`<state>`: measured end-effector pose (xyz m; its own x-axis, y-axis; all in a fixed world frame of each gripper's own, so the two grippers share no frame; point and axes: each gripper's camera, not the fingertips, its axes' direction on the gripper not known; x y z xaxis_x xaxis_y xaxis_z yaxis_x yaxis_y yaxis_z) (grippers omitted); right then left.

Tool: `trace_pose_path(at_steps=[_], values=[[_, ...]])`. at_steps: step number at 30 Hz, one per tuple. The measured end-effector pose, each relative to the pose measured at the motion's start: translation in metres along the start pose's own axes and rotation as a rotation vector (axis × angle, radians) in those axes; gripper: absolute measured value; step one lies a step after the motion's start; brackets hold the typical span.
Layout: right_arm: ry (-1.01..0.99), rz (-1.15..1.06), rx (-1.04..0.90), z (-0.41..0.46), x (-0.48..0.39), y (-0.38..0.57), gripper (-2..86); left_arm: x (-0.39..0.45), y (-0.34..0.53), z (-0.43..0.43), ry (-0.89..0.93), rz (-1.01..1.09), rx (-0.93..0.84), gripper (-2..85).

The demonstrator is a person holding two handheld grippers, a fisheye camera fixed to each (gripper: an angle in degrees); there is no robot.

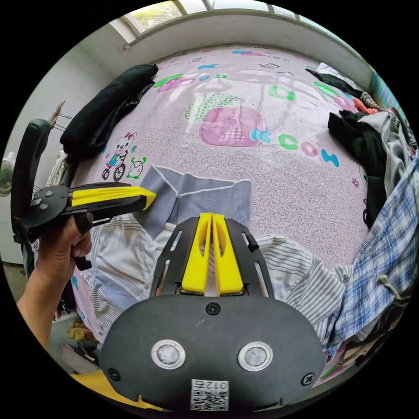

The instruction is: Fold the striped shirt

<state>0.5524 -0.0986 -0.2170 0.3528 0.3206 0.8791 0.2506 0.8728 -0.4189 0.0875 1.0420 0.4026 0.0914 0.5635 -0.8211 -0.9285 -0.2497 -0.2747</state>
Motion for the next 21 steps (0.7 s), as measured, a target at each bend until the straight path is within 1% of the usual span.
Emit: trace_pose_path(at_steps=[1, 2, 5, 7, 9, 10, 12, 13, 15, 16, 18, 19, 21], values=[[0.0, 0.005, -0.011, 0.004, 0.003, -0.001, 0.1, 0.001, -0.004, 0.004, -0.005, 0.0, -0.014, 0.4], [-0.014, -0.001, 0.029, 0.002, 0.004, -0.002, 0.1, 0.002, -0.01, 0.011, -0.017, 0.0, -0.04, 0.4], [-0.013, -0.046, 0.044, 0.005, 0.001, -0.009, 0.0, -0.007, -0.014, 0.007, 0.008, -0.046, -0.016, 0.4], [-0.011, -0.089, 0.049, 0.006, -0.003, -0.013, 0.0, -0.017, -0.01, 0.001, -0.026, -0.119, 0.006, 0.4], [0.0, -0.147, 0.048, 0.008, -0.009, -0.014, 0.0, -0.03, -0.003, 0.0, -0.112, -0.192, -0.009, 0.4], [0.02, -0.182, 0.044, 0.008, -0.012, -0.013, 0.0, -0.033, -0.001, 0.001, -0.112, -0.197, -0.013, 0.4], [0.052, -0.204, 0.044, 0.004, -0.013, -0.008, 0.0, -0.045, 0.008, -0.01, -0.033, -0.198, 0.026, 0.3], [0.079, -0.203, 0.089, -0.008, -0.01, 0.001, 0.0, -0.048, 0.012, -0.016, -0.021, -0.199, 0.046, 0.3], [0.061, -0.201, 0.174, -0.034, -0.003, 0.023, 0.0, -0.059, 0.039, -0.053, 0.017, -0.188, 0.154, 0.3], [0.024, -0.199, 0.205, -0.051, 0.004, 0.045, 0.0, -0.061, 0.048, -0.062, 0.031, -0.176, 0.172, 0.3], [-0.026, -0.175, 0.212, -0.069, 0.017, 0.086, 0.0, -0.071, 0.099, -0.091, 0.102, -0.123, 0.178, 0.3], [-0.059, -0.163, 0.202, -0.076, 0.024, 0.117, 0.0, -0.075, 0.116, -0.096, 0.117, -0.121, 0.173, 0.3], [-0.085, -0.144, 0.163, -0.079, 0.031, 0.168, 0.1, -0.086, 0.191, -0.106, 0.153, -0.156, 0.154, 0.3]])
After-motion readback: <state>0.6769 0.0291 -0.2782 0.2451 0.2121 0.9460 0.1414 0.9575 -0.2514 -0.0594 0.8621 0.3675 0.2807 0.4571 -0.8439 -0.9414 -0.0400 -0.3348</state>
